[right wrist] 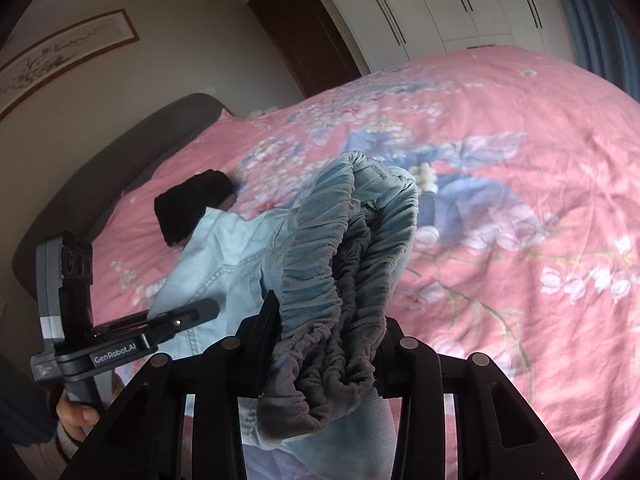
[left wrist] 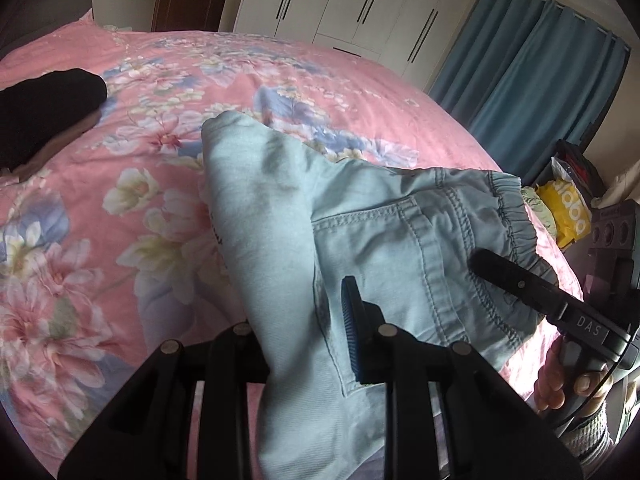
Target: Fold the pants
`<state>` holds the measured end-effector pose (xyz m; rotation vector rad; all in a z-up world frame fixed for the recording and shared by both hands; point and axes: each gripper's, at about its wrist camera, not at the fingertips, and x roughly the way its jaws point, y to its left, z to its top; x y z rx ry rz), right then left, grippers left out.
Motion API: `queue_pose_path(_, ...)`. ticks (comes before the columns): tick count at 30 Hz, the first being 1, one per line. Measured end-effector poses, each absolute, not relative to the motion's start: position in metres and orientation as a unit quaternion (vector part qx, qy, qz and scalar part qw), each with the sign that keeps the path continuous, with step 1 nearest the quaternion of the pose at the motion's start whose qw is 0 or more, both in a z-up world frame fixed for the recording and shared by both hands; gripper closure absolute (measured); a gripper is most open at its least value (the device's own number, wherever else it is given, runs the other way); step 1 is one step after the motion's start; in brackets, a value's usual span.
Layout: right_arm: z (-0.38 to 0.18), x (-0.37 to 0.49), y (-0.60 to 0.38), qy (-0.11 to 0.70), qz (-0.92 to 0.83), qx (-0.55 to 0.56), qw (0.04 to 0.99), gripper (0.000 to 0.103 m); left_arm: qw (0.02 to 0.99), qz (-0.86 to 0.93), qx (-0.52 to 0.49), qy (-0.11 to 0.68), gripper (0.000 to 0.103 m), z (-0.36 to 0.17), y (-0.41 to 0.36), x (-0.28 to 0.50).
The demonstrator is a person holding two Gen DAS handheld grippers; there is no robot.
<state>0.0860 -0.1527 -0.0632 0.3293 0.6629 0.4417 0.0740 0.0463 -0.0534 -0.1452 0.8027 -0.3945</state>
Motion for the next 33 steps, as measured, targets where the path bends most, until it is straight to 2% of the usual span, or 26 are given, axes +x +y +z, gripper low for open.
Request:
queue_pose_path(12, -0.055, 0.114, -0.126, 0.311, 0.233, 0.143, 0.910, 0.063, 0.909, -0.168, -0.058, 0.378, 0.080, -0.042, 0.066, 0.094)
queue_pose_path(24, -0.052, 0.172, -0.106, 0.298, 0.245, 0.148, 0.911, 0.063, 0.918, -0.144, -0.047, 0.367, 0.080, -0.034, 0.082, 0.150)
queue_pose_path(33, -0.066, 0.206, -0.100, 0.318, 0.233, 0.149, 0.907, 0.063, 0.911, -0.136, -0.046, 0.387, 0.080, -0.051, 0.083, 0.186)
